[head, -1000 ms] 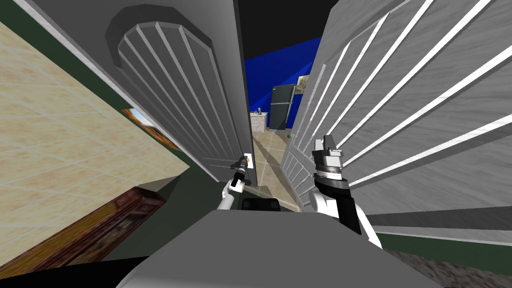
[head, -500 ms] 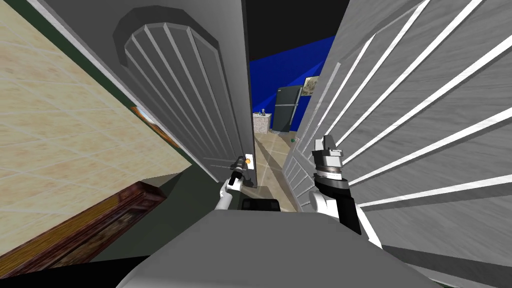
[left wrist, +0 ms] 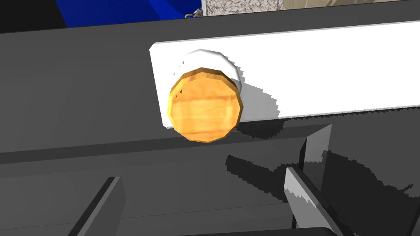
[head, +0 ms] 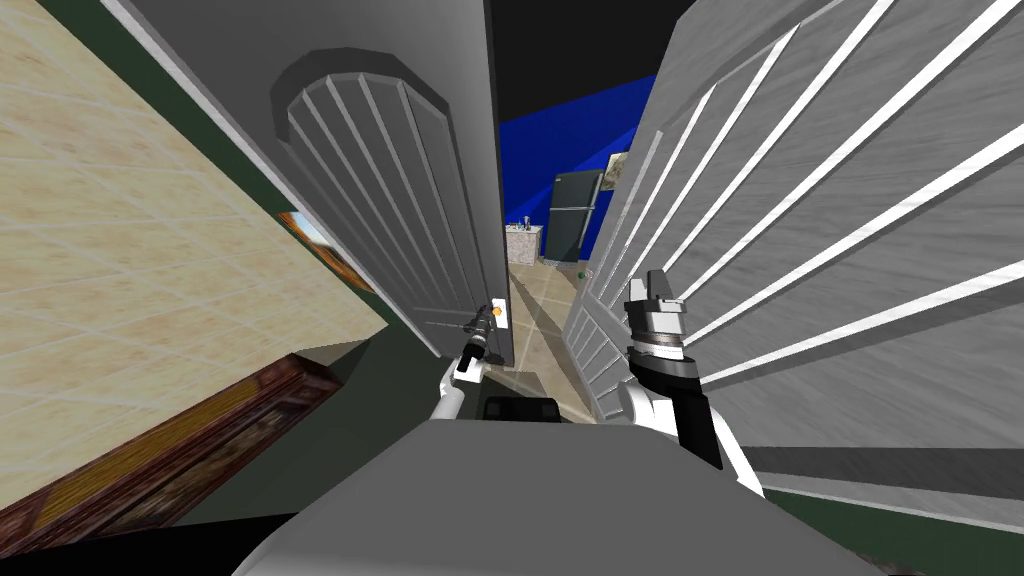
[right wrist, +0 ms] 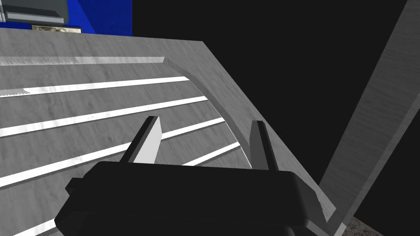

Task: Push the door open

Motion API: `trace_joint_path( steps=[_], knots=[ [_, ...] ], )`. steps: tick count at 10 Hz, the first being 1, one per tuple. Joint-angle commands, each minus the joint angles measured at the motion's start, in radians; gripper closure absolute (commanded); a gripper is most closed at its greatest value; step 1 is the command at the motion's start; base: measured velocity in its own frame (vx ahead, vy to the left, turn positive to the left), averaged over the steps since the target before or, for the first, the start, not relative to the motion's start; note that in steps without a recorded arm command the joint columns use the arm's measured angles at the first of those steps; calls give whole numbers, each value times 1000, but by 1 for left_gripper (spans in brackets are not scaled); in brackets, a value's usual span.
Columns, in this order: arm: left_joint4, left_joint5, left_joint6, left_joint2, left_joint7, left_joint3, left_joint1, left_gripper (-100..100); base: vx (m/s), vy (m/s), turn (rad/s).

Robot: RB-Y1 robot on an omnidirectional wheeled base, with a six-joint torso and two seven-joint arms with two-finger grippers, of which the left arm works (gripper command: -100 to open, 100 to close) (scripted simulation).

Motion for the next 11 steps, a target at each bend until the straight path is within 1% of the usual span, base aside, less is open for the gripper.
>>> trace_joint_path(
  steps=[1,4,5,6,8,10,11],
  knots=[
    [-7,1,2,-3,4,-7,7,-100,-220,-2,7],
    [-18,4,4,-26,10,-23,21,-100,-249,-40,7],
    [-20,3,5,-20,9,-21,21,-100,-92,-8,-2],
    [-13,3,0,-11,8,-17,18,-100,71,-19,-25],
    [-6,3,-5,-7,7,-13,14,-100,169,-5,-13],
    [4,4,-12,-6,5,-8,8,-100,219,-30,-19],
    [11,4,-17,-10,4,-3,3,-100,220,-45,-24]
  ],
)
